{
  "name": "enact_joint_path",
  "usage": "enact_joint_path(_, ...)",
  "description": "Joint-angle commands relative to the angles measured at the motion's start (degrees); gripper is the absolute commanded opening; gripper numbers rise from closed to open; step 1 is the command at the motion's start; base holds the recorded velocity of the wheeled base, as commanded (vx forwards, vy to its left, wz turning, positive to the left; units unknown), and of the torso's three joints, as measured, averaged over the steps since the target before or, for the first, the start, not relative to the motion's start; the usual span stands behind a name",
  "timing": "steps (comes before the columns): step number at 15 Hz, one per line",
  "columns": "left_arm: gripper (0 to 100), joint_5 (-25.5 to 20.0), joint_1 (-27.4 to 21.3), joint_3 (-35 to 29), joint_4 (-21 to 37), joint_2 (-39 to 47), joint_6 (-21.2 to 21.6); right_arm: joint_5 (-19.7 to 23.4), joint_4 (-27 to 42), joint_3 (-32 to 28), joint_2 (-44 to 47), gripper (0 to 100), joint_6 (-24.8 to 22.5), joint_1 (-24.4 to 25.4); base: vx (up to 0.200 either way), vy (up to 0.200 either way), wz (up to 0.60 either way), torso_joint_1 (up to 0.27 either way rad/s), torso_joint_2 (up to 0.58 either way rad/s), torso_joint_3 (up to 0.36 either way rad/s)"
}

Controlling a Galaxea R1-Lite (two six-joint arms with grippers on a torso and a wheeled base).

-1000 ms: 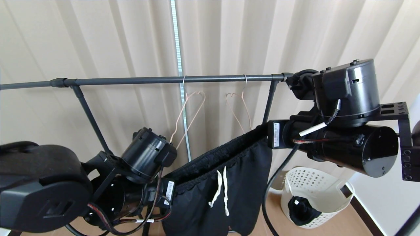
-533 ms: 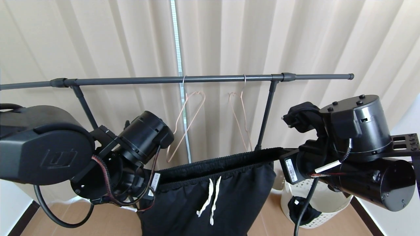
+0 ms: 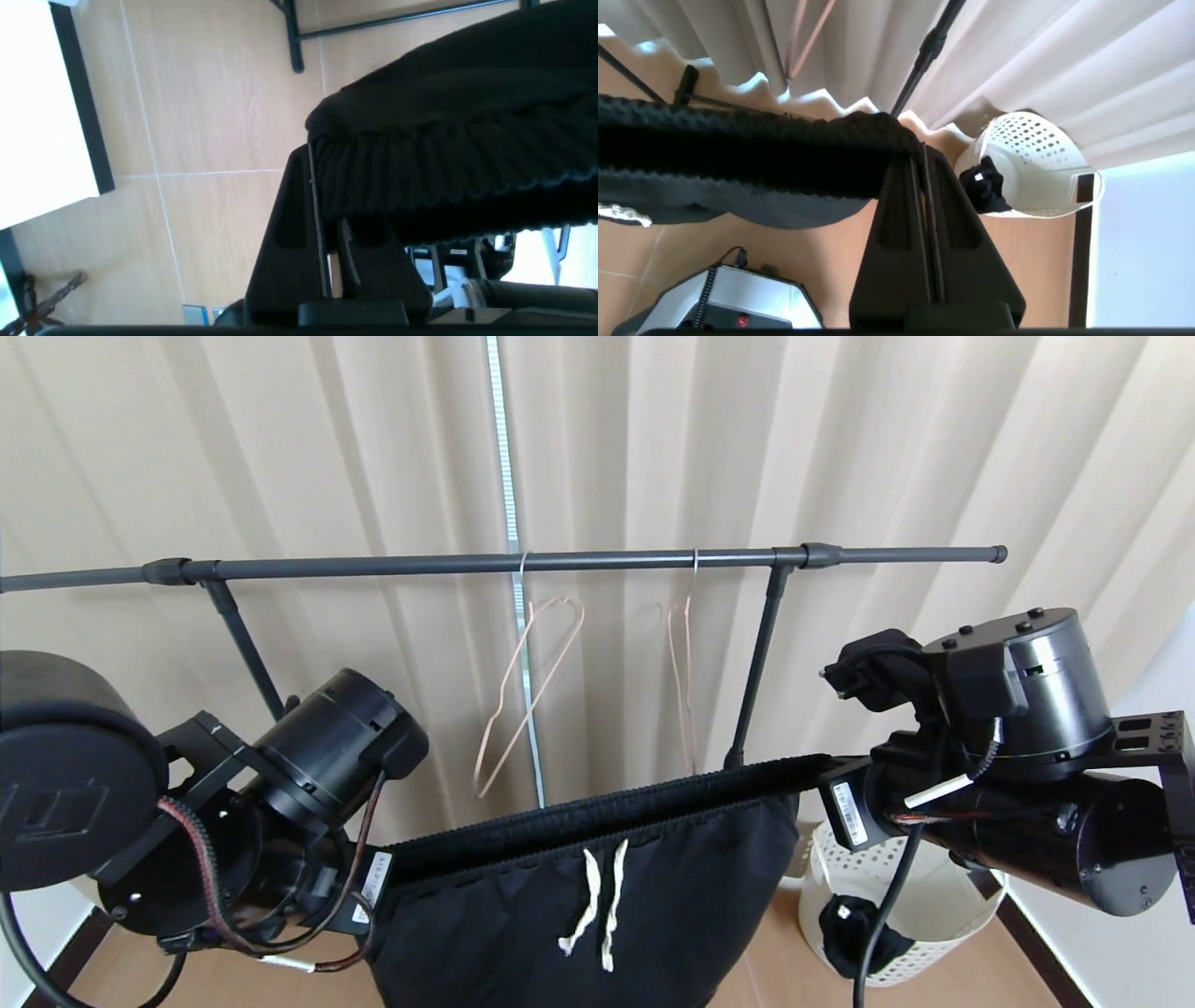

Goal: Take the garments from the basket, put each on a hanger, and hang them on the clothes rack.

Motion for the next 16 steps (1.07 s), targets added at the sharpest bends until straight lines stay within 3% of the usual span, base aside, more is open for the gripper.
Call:
enact_joint_path(1, 0, -0.1, -0.2, 2.1, -1.8, -1.2, 0.0, -0.1, 0.1, 0.8, -0.3, 0, -0.1, 0.0, 0.000, 0.000, 0.00, 0.000, 0.00, 0.000)
enact_joint_path(4, 0, -0.2, -0.8, 0.0, -4.8, -0.7, 1.2, -0.2, 0.3, 4.2, -3.7, 0, -2.9, 1.1, 0.000, 0.000, 0.00, 0.000, 0.00, 0.000)
enact_joint_path(5, 0, -0.7, -1.5, -3.0, -5.8, -0.3, 3.2, 0.1, 0.1, 6.5, -6.5, 0, -8.1, 1.2, 0.000, 0.000, 0.00, 0.000, 0.00, 0.000)
enact_joint_path(6, 0, -2.3, -1.7, -5.5, -6.6, 1.6, 5.0, 0.8, 0.0, 7.4, -7.3, 0, -10.4, 1.2, 0.000, 0.000, 0.00, 0.000, 0.00, 0.000)
enact_joint_path(10, 0, -4.1, -1.9, -14.8, -7.4, 5.3, 9.5, 2.5, 0.8, 13.3, -13.4, 0, -11.2, 6.0, 0.000, 0.000, 0.00, 0.000, 0.00, 0.000)
enact_joint_path(13, 0, -8.2, -1.7, -20.8, -7.4, 8.3, 11.4, 7.5, 0.7, 17.7, -17.0, 0, -11.5, 10.6, 0.000, 0.000, 0.00, 0.000, 0.00, 0.000)
enact_joint_path(16, 0, -8.3, -1.4, -28.9, -7.2, 12.8, 13.5, 11.0, 0.7, 18.8, -18.1, 0, -11.3, 13.1, 0.000, 0.000, 0.00, 0.000, 0.00, 0.000)
